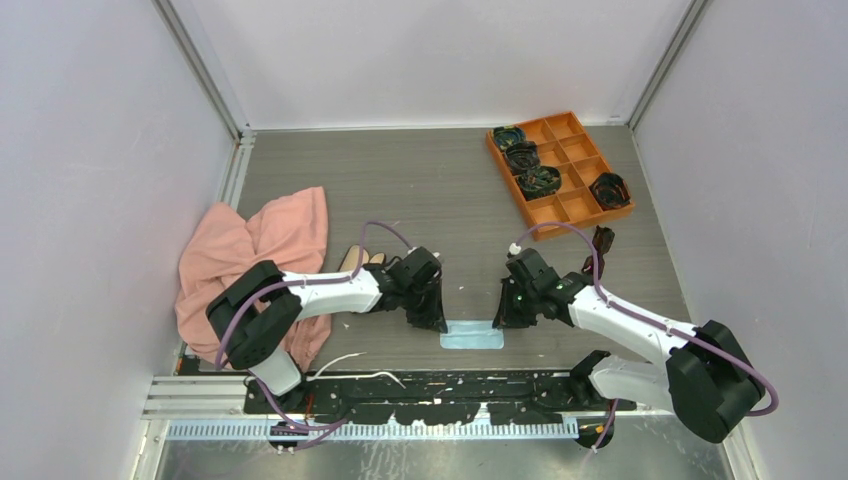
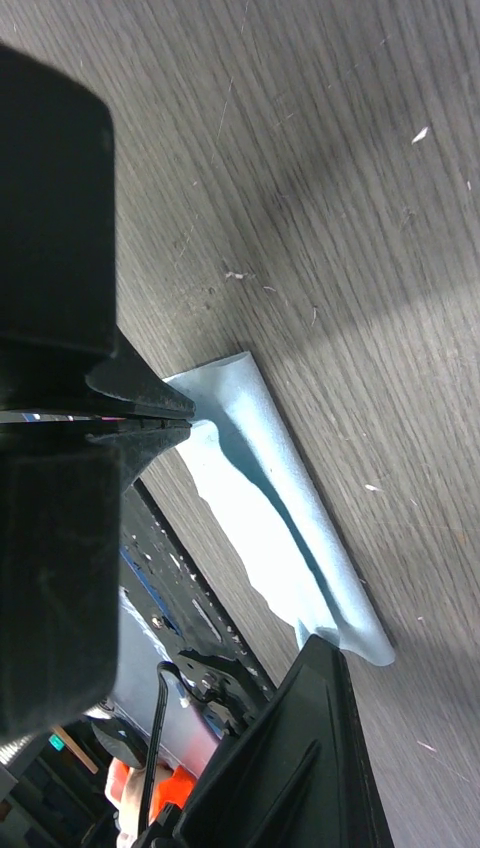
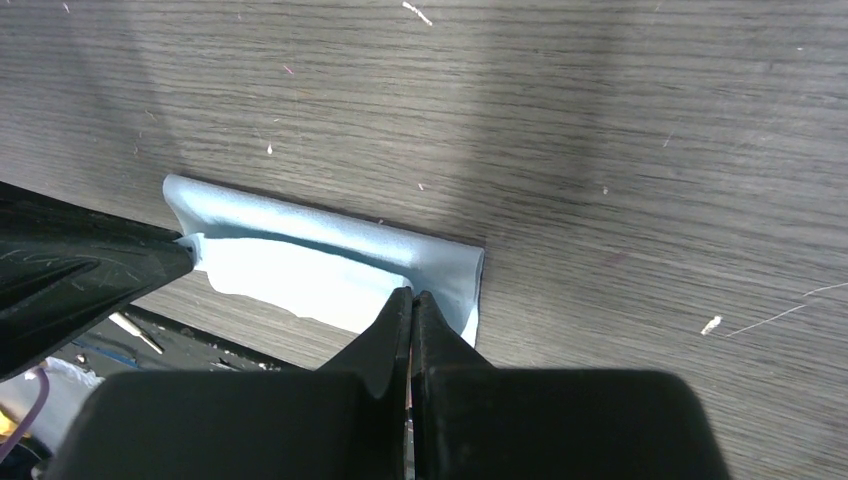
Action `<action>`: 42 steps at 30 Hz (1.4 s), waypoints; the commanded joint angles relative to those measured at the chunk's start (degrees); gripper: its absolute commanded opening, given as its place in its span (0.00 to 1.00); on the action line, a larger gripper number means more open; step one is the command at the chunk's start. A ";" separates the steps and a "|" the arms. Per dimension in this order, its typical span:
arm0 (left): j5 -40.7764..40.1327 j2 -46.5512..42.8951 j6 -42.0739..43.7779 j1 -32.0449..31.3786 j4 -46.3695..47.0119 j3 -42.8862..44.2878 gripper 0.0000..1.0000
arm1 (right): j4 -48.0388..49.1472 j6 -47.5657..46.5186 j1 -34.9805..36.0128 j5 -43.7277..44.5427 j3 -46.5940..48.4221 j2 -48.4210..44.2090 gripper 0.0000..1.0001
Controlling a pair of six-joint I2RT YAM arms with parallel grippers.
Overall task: Organize the sunglasses
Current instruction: Fold the glasses cleaning cloth at the center of the board.
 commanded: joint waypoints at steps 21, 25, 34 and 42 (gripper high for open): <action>-4.17 -6.46 -1.41 -0.45 -3.46 0.67 0.26 | -2.40 0.34 1.02 1.72 3.95 -5.23 0.39; 0.16 -4.83 -5.16 -0.45 5.92 0.67 0.25 | 3.63 1.81 1.02 0.02 4.31 -1.63 0.40; 4.51 4.35 -11.20 0.07 16.66 -0.30 0.23 | 7.75 2.27 1.13 -2.54 4.78 2.89 0.40; 4.60 6.63 -11.19 0.08 16.82 0.07 0.22 | 9.88 3.32 3.17 -4.36 -0.09 2.79 0.40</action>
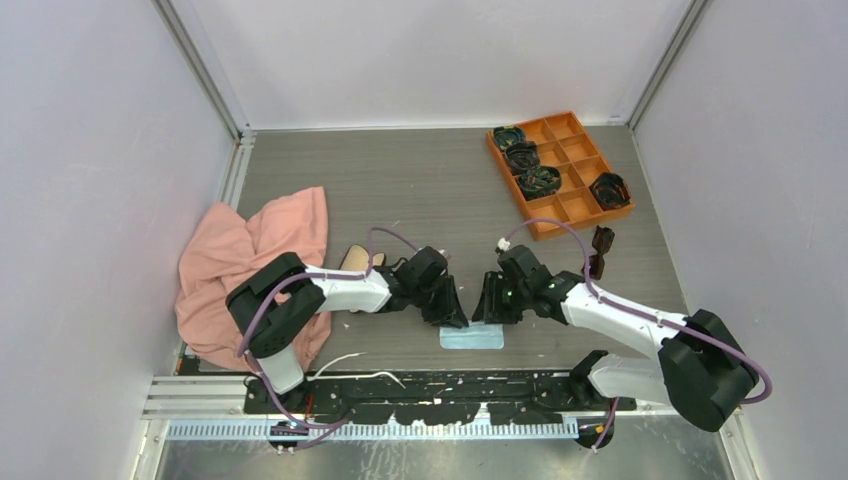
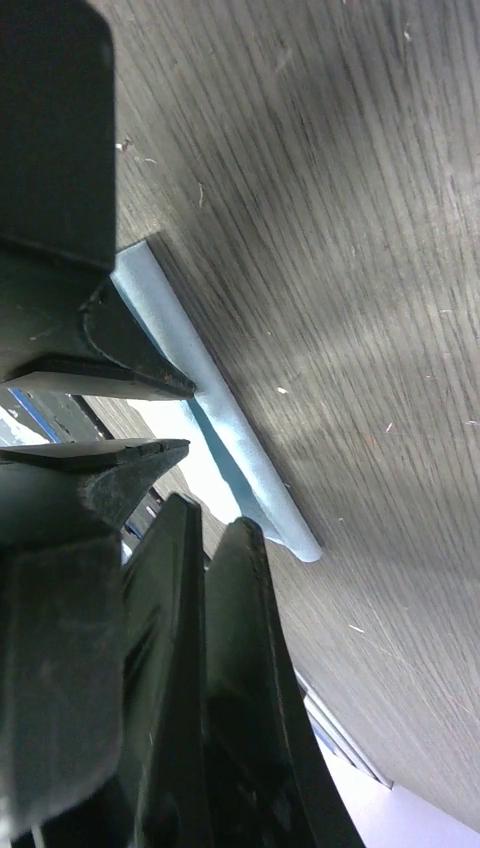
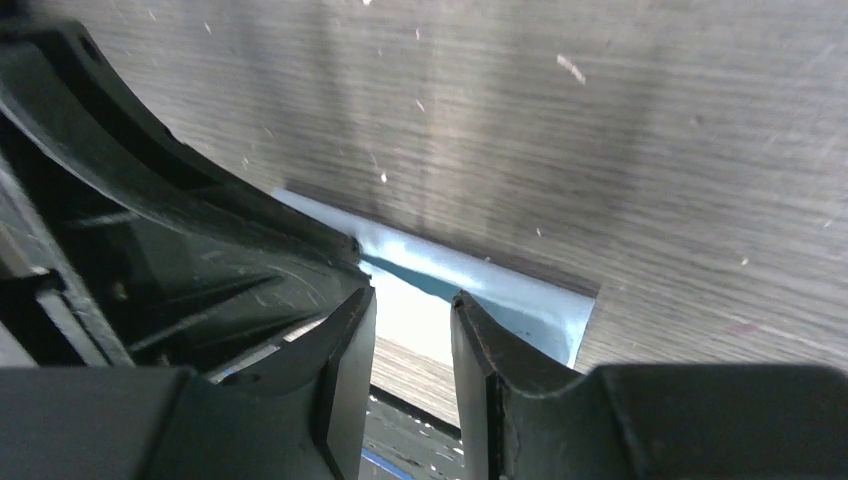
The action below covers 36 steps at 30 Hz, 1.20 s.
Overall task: Organize the sunglasses
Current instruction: Fold the glasses cleaning cloth at the center of the board.
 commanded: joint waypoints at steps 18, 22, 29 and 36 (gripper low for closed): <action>2.65 3.26 0.68 0.56 0.74 3.03 0.20 | -5.66 0.37 3.80 3.80 -1.95 -6.97 0.40; 2.71 3.17 1.53 0.56 -0.54 4.02 0.20 | -3.38 1.61 3.79 8.94 -1.27 -6.90 0.40; 2.90 3.34 1.66 0.56 -2.06 4.05 0.20 | 3.39 5.05 4.21 5.47 -1.09 3.75 0.43; 3.18 3.67 1.82 0.56 -2.19 3.67 0.20 | 0.21 7.46 7.68 7.90 -3.71 -2.26 0.44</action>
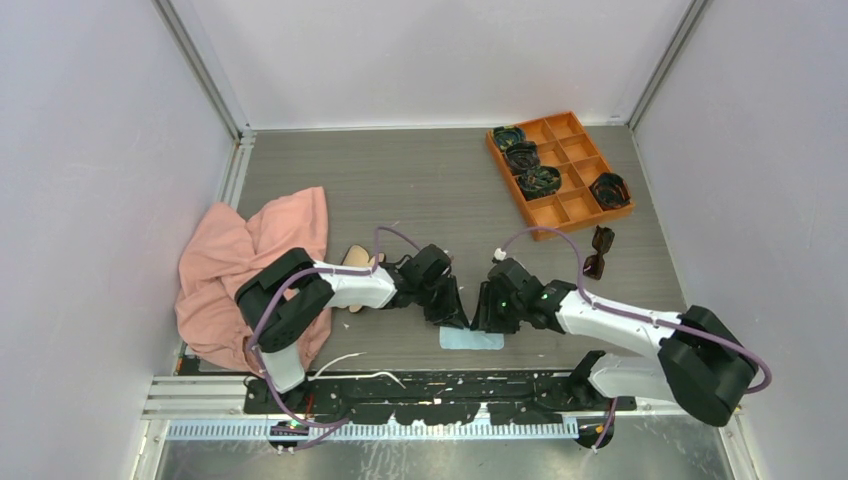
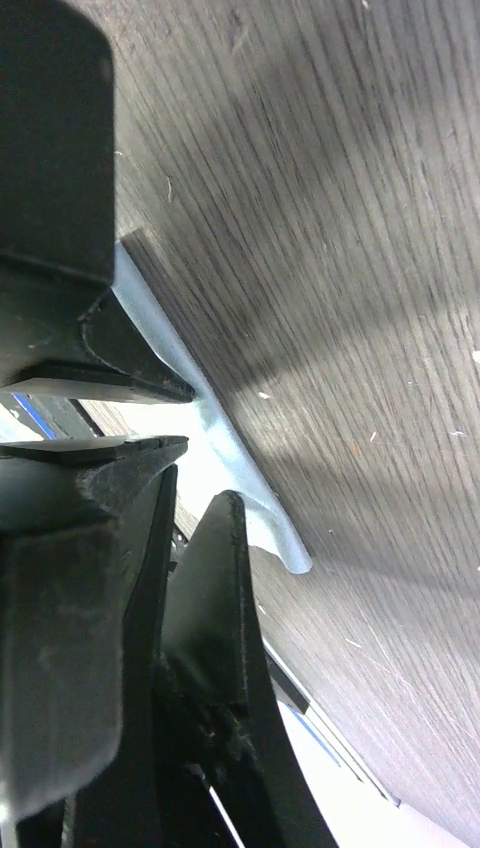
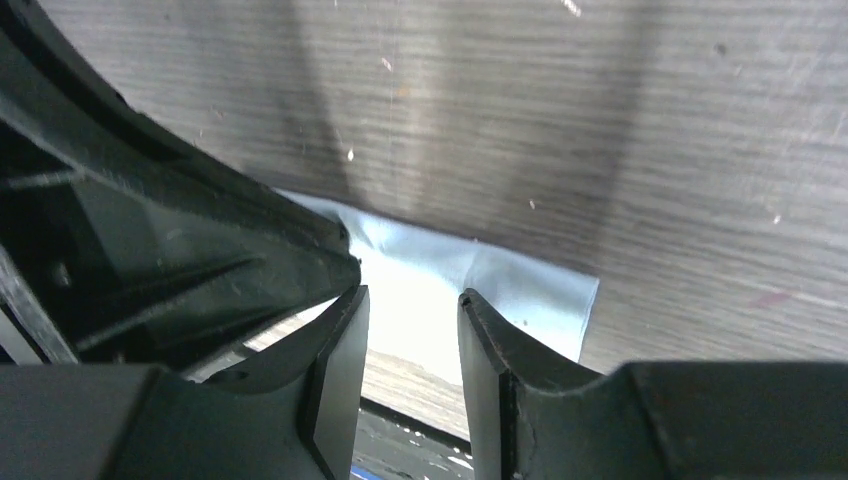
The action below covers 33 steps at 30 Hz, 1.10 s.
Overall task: Organize the sunglasses
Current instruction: Fold the glasses cleaning cloth at the center of the board.
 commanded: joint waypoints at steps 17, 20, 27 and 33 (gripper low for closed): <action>-5.95 -10.72 4.32 -0.14 -11.66 4.05 0.21 | -8.32 4.24 1.28 5.34 -5.09 -14.99 0.43; -6.26 -12.11 3.71 -0.14 -11.36 1.64 0.21 | -5.63 5.55 1.30 5.33 -8.10 -12.77 0.42; -16.48 -17.52 10.70 0.36 -28.69 7.88 0.21 | -12.85 3.63 1.30 8.21 -2.39 -16.31 0.41; -23.34 -23.00 14.93 6.64 -37.29 10.24 0.23 | -19.30 1.28 1.30 13.70 4.22 -20.85 0.42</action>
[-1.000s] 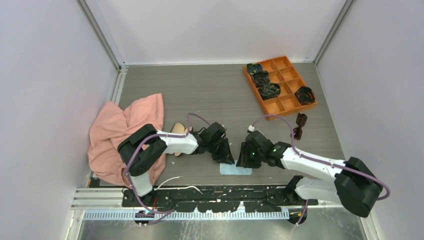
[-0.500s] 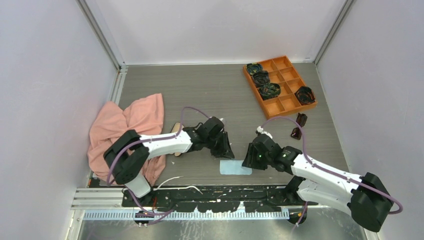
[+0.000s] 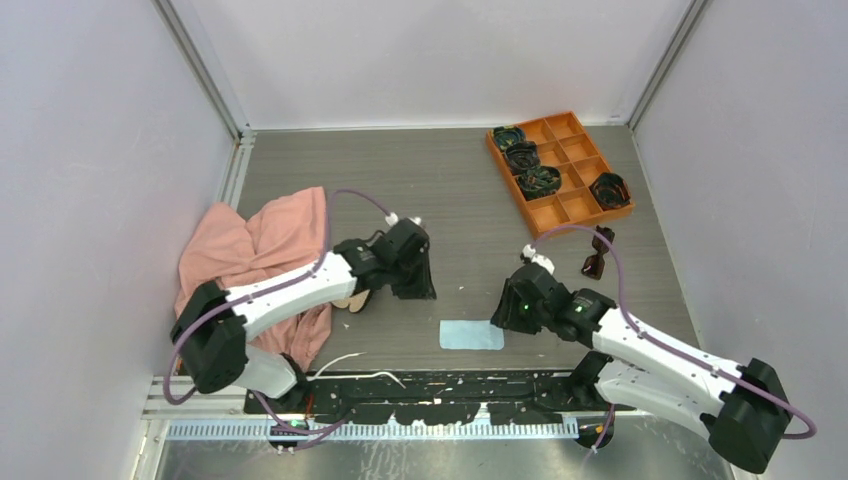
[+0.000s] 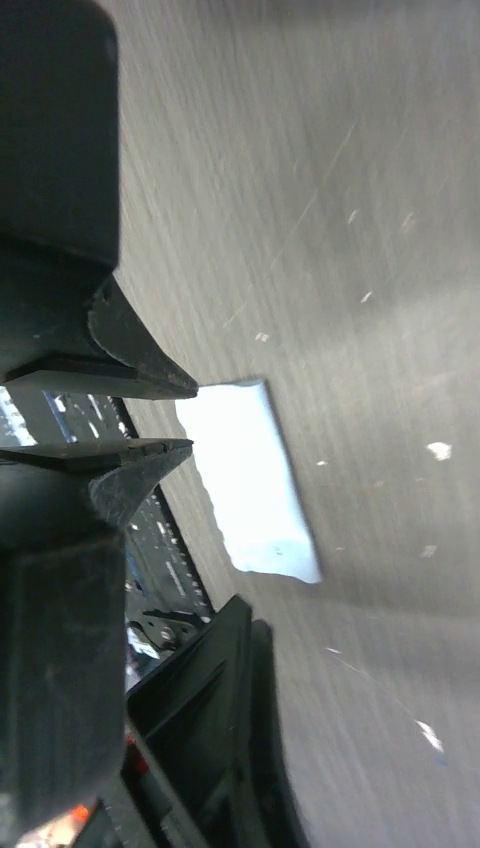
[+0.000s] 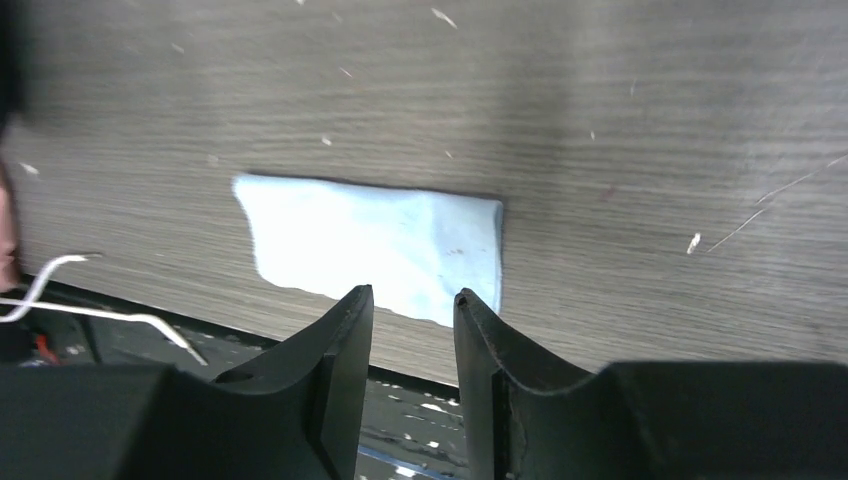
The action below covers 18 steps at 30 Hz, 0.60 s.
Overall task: Organize the sunglasses
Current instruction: Fold the glasses cleaning cloth at the center of the board.
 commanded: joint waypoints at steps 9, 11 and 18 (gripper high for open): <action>-4.47 -3.16 7.87 18.46 -12.41 3.55 0.30 | -7.11 -2.54 0.23 6.72 8.02 -4.23 0.42; -3.93 -3.55 8.66 20.77 -11.98 3.23 0.30 | -7.79 -2.13 0.18 7.18 7.84 -5.23 0.42; 4.29 -2.10 9.44 28.80 -6.27 -1.30 0.30 | -7.97 -0.86 0.22 7.03 6.36 -6.88 0.43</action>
